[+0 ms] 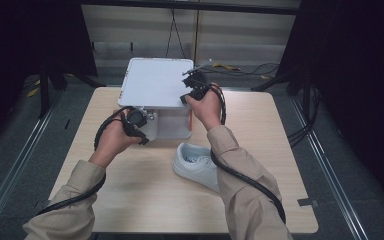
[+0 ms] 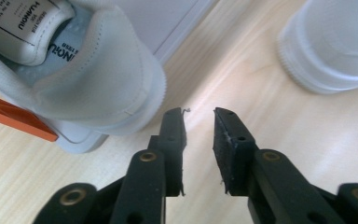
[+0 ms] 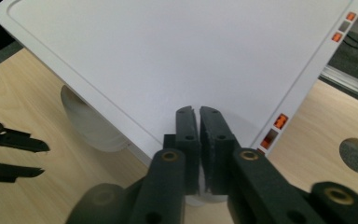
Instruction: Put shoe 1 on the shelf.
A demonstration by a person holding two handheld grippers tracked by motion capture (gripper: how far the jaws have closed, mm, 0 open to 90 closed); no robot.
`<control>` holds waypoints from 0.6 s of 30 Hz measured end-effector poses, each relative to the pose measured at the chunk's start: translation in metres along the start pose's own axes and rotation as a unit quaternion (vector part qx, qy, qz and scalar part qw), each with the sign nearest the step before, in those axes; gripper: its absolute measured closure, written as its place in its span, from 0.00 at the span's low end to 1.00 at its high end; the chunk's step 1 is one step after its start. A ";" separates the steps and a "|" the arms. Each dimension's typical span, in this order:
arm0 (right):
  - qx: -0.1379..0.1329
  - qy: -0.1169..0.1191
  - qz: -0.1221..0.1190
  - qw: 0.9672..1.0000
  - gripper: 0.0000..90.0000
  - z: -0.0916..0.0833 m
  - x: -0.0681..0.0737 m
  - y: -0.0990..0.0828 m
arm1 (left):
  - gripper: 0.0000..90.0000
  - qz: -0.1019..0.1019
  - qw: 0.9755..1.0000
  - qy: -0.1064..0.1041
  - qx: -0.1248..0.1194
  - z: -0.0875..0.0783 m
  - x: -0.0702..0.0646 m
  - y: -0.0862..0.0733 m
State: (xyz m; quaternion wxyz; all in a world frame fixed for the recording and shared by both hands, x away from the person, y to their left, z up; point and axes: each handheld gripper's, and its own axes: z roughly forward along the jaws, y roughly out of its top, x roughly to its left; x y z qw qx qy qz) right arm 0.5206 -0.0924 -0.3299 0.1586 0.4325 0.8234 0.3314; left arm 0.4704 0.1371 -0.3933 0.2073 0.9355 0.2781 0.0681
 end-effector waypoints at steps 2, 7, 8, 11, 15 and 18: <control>0.005 0.004 0.007 1.000 0.86 -0.001 -0.001 0.000 | 0.78 -0.006 1.000 -0.009 0.005 -0.009 0.001 0.000; 0.013 0.017 0.012 1.000 0.72 -0.017 -0.001 -0.004 | 0.71 -0.021 1.000 0.003 0.009 -0.032 0.008 0.000; 0.016 0.021 0.013 1.000 0.69 -0.020 0.000 -0.006 | 0.71 -0.023 1.000 0.008 0.010 -0.036 0.009 0.000; 0.029 0.030 0.001 0.999 0.61 -0.031 0.001 -0.018 | 0.69 -0.025 1.000 0.008 0.012 -0.043 0.008 0.002; 0.044 0.047 0.000 0.998 0.56 -0.040 0.004 -0.036 | 0.68 -0.023 1.000 0.010 0.019 -0.053 0.006 0.007; 0.074 0.061 -0.008 0.995 0.51 -0.043 0.007 -0.054 | 0.67 -0.019 1.000 0.012 0.019 -0.063 0.006 0.017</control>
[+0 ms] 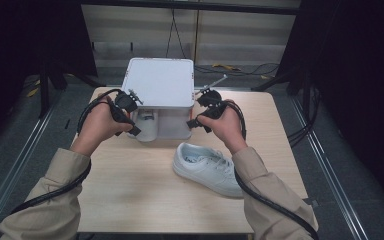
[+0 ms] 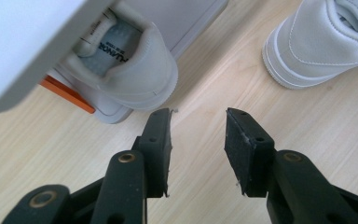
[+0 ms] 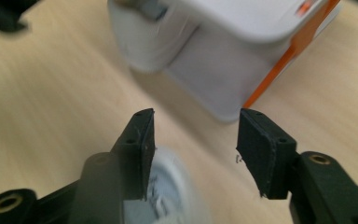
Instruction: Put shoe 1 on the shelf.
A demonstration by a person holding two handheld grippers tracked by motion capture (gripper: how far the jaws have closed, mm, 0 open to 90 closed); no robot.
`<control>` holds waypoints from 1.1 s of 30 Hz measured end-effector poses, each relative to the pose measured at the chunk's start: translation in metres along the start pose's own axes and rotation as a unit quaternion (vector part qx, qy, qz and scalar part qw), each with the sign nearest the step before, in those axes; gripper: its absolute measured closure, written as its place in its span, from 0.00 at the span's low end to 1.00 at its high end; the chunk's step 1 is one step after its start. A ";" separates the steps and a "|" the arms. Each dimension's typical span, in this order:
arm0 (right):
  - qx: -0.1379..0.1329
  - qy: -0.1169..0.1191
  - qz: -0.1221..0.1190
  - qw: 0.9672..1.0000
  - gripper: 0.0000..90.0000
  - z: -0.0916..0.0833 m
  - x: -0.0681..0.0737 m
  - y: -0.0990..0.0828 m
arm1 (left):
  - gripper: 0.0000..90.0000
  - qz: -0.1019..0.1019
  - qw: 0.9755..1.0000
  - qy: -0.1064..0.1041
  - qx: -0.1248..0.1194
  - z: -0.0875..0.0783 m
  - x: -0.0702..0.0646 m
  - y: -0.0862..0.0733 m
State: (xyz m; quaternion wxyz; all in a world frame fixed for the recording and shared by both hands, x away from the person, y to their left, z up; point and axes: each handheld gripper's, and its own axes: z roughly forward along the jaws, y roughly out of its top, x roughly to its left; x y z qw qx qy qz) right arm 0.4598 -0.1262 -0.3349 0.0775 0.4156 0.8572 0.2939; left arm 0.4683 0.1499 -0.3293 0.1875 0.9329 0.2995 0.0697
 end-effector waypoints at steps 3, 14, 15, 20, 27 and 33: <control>0.024 0.014 -0.012 1.000 0.46 0.001 0.004 -0.015 | 0.67 -0.002 1.000 -0.008 -0.004 -0.006 0.000 0.008; 0.060 0.030 -0.037 0.997 0.42 0.007 0.020 -0.041 | 0.69 -0.031 0.999 -0.026 -0.020 -0.017 0.019 0.036; 0.064 0.032 -0.041 0.997 0.42 0.009 0.021 -0.044 | 0.69 -0.032 0.999 -0.023 -0.016 -0.016 0.022 0.038; 0.075 0.038 -0.051 0.995 0.41 0.013 0.026 -0.053 | 0.71 -0.043 0.998 -0.014 -0.035 -0.016 0.033 0.046; 0.078 0.044 -0.053 0.995 0.41 0.016 0.029 -0.058 | 0.84 -0.076 0.995 0.012 -0.060 -0.012 0.046 0.058; 0.086 0.049 -0.064 0.993 0.40 0.018 0.038 -0.057 | 0.92 -0.107 0.993 0.008 -0.056 0.006 0.055 0.059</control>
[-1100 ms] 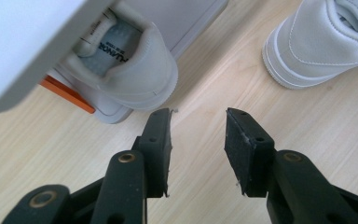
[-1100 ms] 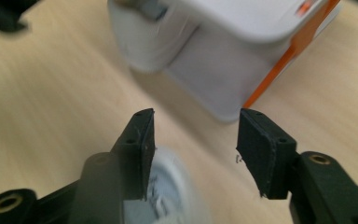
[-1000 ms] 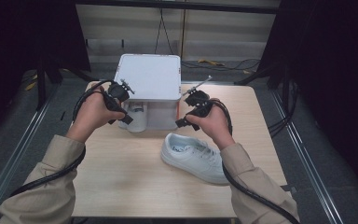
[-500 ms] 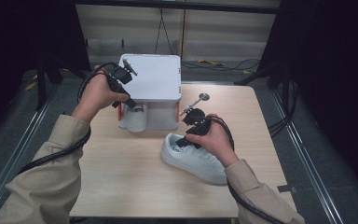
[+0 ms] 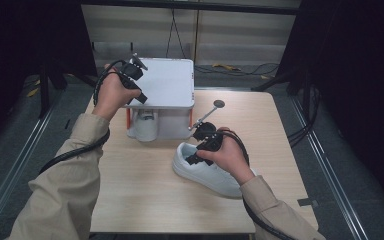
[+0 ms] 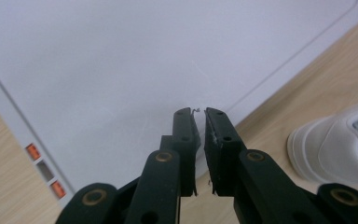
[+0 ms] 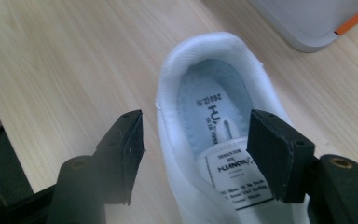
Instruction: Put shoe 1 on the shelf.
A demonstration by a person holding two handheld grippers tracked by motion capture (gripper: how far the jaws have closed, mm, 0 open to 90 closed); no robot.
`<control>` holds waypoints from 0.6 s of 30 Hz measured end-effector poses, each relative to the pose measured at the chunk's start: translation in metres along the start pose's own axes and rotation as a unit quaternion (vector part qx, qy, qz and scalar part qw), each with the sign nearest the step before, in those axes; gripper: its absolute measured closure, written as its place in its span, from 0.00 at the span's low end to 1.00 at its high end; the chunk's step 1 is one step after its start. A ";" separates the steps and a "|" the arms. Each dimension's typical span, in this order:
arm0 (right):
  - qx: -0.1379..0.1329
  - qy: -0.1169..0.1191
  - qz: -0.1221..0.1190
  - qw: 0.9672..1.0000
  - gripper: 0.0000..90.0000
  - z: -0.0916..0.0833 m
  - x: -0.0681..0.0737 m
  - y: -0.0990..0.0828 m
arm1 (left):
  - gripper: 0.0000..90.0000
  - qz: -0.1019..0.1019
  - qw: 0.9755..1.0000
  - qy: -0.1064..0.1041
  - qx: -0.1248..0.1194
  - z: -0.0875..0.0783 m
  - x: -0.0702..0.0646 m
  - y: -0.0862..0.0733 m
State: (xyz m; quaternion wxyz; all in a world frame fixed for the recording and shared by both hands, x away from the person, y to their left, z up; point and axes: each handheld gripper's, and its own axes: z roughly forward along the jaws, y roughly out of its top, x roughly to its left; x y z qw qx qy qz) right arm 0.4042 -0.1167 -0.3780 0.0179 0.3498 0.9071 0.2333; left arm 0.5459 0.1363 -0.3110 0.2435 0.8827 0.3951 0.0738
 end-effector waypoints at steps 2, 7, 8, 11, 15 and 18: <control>0.001 0.003 -0.001 1.000 0.40 0.000 0.003 0.001 | 0.95 -0.012 1.000 -0.010 -0.012 0.003 0.002 -0.001; 0.008 0.007 -0.003 1.000 0.40 0.006 0.008 0.004 | 0.99 -0.017 1.000 -0.015 -0.013 0.004 0.002 -0.001; 0.011 0.007 -0.004 1.000 0.40 0.008 0.009 0.005 | 0.99 -0.014 1.000 -0.012 -0.012 0.004 0.001 -0.001; 0.023 0.009 -0.005 1.000 0.39 0.015 0.012 0.009 | 1.00 -0.013 1.000 -0.003 -0.014 0.005 -0.002 -0.001; 0.044 0.009 -0.014 0.999 0.39 0.022 0.014 0.013 | 1.00 0.002 1.000 0.027 -0.015 0.008 -0.006 -0.001; 0.061 0.007 -0.022 0.998 0.39 0.025 0.016 0.014 | 1.00 0.007 0.999 0.029 -0.012 0.008 -0.007 -0.001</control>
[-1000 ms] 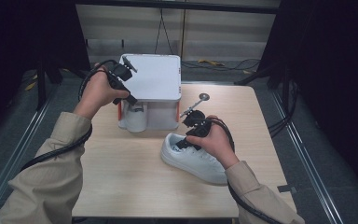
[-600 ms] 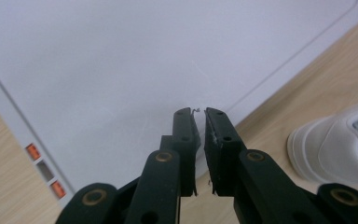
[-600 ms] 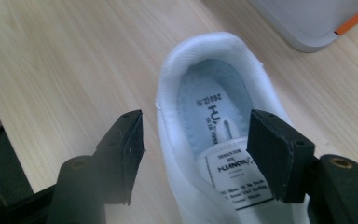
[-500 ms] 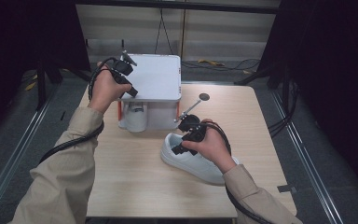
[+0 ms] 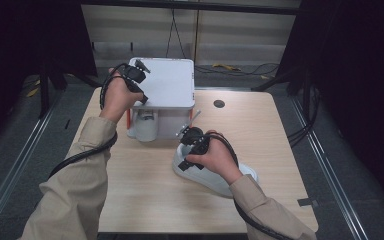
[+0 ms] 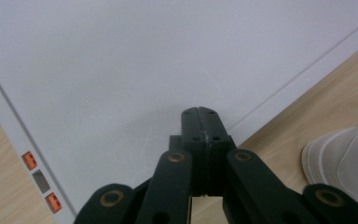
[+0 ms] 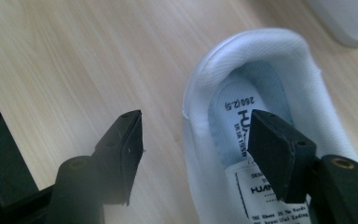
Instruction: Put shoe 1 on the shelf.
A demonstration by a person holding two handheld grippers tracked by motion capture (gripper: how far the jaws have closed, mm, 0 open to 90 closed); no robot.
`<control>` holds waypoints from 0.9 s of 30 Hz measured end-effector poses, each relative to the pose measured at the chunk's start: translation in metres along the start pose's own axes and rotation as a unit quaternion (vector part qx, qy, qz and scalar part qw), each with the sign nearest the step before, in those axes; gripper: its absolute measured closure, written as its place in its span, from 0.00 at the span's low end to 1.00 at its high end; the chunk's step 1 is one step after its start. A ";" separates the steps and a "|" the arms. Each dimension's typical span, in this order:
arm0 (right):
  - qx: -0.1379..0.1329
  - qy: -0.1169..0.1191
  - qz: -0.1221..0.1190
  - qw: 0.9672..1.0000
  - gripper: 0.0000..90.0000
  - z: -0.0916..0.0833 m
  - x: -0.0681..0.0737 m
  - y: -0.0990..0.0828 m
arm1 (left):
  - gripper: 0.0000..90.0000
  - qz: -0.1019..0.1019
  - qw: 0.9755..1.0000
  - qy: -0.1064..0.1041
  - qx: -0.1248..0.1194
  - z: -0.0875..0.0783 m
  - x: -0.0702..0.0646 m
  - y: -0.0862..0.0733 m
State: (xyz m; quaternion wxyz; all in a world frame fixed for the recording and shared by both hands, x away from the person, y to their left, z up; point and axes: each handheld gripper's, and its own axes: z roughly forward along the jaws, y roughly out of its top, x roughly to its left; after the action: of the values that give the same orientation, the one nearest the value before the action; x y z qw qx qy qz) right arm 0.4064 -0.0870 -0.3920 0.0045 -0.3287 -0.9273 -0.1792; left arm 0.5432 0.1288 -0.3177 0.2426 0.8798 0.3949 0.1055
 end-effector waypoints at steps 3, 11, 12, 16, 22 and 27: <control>0.013 0.001 -0.002 1.000 0.39 0.004 -0.001 0.001 | 1.00 -0.007 1.000 -0.004 -0.004 0.000 0.002 -0.001; 0.030 0.008 -0.008 0.999 0.41 0.024 -0.004 0.001 | 1.00 -0.014 1.000 -0.011 -0.020 0.000 0.004 -0.006; 0.033 -0.009 -0.020 0.999 0.42 0.029 -0.005 0.002 | 1.00 -0.015 1.000 -0.012 -0.022 0.000 0.004 -0.006; 0.036 -0.013 -0.022 0.999 0.49 0.035 -0.007 0.005 | 1.00 -0.012 1.000 -0.008 -0.024 0.000 0.002 -0.006; 0.040 -0.009 -0.025 0.999 0.58 0.040 -0.012 0.009 | 1.00 -0.013 1.000 -0.008 -0.024 0.000 0.002 -0.006; 0.054 0.001 -0.064 0.997 0.88 0.035 -0.003 0.010 | 1.00 -0.010 1.000 -0.006 -0.026 0.000 0.002 -0.007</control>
State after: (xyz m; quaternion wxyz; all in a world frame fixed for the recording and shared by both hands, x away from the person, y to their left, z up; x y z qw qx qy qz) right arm 0.4188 -0.0695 -0.4216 0.0114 -0.2683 -0.9546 -0.1291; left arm 0.5400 0.1348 -0.3214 0.2687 0.8697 0.3996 0.1082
